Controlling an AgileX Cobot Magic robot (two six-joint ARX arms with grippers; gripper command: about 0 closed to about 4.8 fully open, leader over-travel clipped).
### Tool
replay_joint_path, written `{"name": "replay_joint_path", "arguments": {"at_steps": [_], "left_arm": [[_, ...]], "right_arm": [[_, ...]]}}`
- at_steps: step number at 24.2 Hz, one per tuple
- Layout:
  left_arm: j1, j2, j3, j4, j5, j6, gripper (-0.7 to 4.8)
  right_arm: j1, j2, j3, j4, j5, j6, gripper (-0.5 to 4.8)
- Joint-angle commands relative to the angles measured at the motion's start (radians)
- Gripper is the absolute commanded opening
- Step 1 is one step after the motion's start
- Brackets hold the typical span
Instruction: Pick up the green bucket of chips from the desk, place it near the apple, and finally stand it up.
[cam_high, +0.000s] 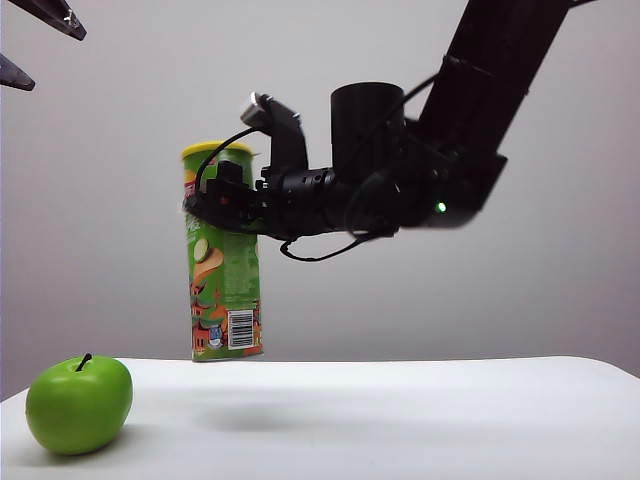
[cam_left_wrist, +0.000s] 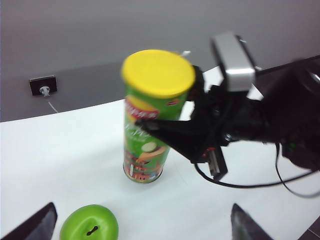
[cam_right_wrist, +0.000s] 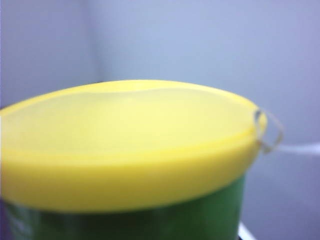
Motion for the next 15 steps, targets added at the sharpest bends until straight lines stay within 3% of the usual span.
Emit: {"name": "replay_joint_path", "arguments": {"at_steps": [1,11,15], "left_arm": [[0.0,-0.003,-0.018,0.041,0.049,0.001,4.79],[0.0,-0.003,-0.035,0.043,0.068,0.005,4.79],[0.0,-0.005,-0.062,0.043,0.079,0.005,4.79]], "right_arm": [[0.021,-0.012,-0.059,0.095,0.062,0.013,2.59],[0.115,0.035,-0.121,0.153,0.303,0.041,2.4],[0.117,0.069,-0.122,0.165,0.323,0.07,2.4]]}}
